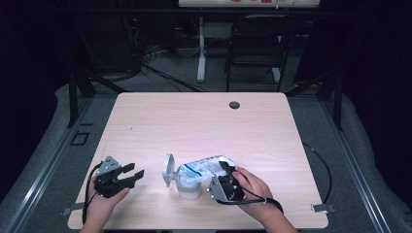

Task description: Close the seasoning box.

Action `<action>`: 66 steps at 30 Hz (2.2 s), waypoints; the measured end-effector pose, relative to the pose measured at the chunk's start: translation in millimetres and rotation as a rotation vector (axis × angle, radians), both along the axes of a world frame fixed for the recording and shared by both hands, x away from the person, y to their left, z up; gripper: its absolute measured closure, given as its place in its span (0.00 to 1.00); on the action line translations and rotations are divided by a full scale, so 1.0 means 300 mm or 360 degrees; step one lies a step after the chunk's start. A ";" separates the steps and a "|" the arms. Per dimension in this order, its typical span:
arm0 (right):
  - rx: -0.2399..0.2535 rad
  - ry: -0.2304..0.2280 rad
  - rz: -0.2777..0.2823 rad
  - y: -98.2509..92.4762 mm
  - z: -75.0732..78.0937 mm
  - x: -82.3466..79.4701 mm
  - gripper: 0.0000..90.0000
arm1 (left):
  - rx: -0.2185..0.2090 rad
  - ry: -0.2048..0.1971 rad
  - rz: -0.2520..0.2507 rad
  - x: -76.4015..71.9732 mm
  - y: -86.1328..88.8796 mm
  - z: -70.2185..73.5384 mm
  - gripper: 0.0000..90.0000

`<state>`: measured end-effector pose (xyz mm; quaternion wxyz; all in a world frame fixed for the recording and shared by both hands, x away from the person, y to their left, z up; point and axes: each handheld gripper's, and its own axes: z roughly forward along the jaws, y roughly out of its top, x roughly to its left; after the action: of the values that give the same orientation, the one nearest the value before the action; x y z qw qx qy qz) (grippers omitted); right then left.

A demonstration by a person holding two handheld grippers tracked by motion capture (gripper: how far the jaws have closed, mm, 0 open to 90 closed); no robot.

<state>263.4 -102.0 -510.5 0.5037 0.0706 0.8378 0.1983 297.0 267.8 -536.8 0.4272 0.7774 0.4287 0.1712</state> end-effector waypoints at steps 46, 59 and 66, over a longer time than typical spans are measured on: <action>0.0894 0.0432 -0.0216 -0.077 -0.029 0.087 0.96 | 0.0010 0.0021 -0.0011 0.002 -0.005 -0.012 0.55; 0.1061 0.0496 -0.0272 -0.103 -0.055 0.088 0.96 | 0.0030 0.0036 -0.0018 0.001 -0.007 -0.012 0.55; 0.1156 0.0536 -0.0296 -0.129 -0.065 0.101 0.97 | 0.0024 0.0029 -0.0009 0.001 -0.009 -0.017 0.55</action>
<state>293.7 -140.6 -530.0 0.3177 0.3507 0.7740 0.4207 297.4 265.1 -542.0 0.4179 0.7833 0.4292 0.1660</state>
